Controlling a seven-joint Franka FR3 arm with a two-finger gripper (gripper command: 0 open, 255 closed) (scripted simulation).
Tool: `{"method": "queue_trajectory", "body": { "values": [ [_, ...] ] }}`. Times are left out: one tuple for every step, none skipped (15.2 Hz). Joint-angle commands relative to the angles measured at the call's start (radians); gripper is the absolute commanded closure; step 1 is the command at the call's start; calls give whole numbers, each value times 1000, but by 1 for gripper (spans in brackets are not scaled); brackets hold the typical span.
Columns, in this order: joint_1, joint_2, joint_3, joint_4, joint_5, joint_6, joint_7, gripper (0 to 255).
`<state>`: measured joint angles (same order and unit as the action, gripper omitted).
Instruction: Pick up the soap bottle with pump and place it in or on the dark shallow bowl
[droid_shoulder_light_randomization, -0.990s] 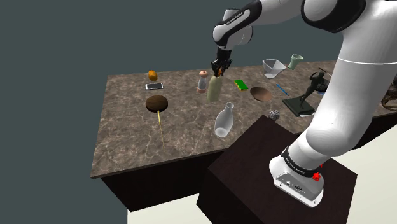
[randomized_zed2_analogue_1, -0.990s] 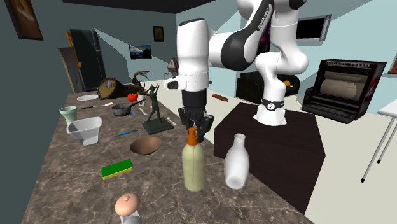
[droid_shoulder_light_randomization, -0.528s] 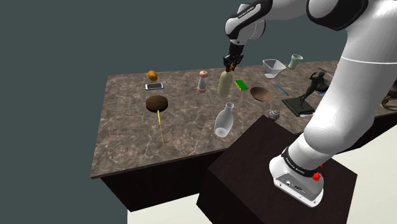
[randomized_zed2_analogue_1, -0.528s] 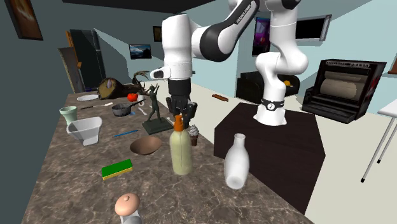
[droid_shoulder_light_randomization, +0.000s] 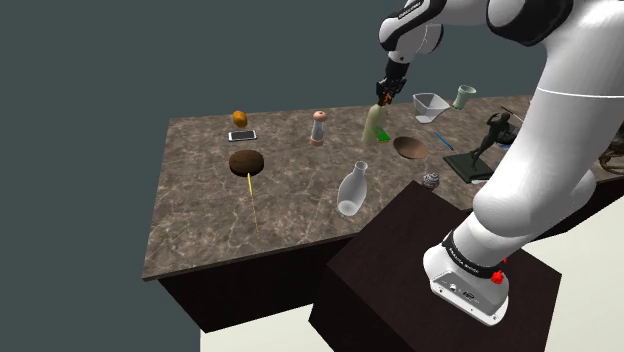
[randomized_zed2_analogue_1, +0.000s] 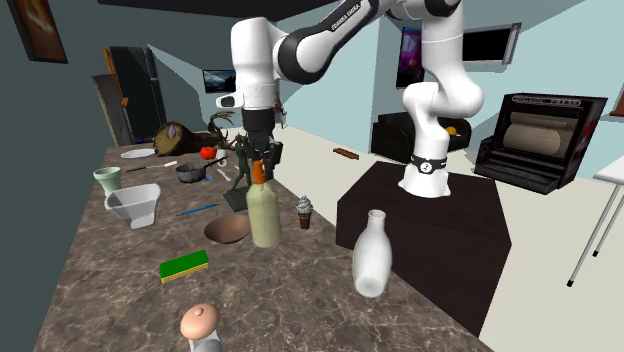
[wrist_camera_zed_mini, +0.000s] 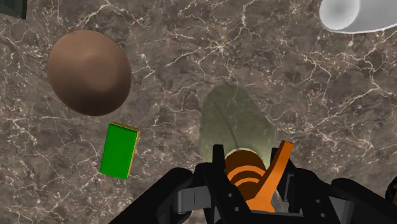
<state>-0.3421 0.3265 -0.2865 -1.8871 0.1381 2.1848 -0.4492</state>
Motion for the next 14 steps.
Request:
{"method": "queue_trajectory", "body": {
  "values": [
    [-33, 12, -13, 32, 6, -23, -47, 255],
    [-49, 20, -19, 49, 9, -34, -69, 255],
    [-65, 29, -25, 68, 13, -45, -90, 255],
    [-82, 38, -30, 88, 17, -58, -111, 255],
    [-99, 49, -35, 110, 21, -70, -132, 255],
    [-116, 60, -40, 133, 26, -83, -153, 255],
    [-133, 73, -44, 157, 30, -97, -173, 255],
    [-151, 86, -49, 183, 35, -111, -194, 255],
    [-168, 101, -53, 211, 40, -126, -214, 255],
    [-186, 116, -56, 240, 45, -141, -233, 255],
    [-205, 132, -60, 270, 51, -157, -252, 255],
    [-224, 150, -63, 303, 56, -174, -271, 255],
    [-243, 168, -65, 337, 62, -191, -289, 255],
    [-263, 188, -68, 373, 68, -210, -307, 255]
  ]
}}
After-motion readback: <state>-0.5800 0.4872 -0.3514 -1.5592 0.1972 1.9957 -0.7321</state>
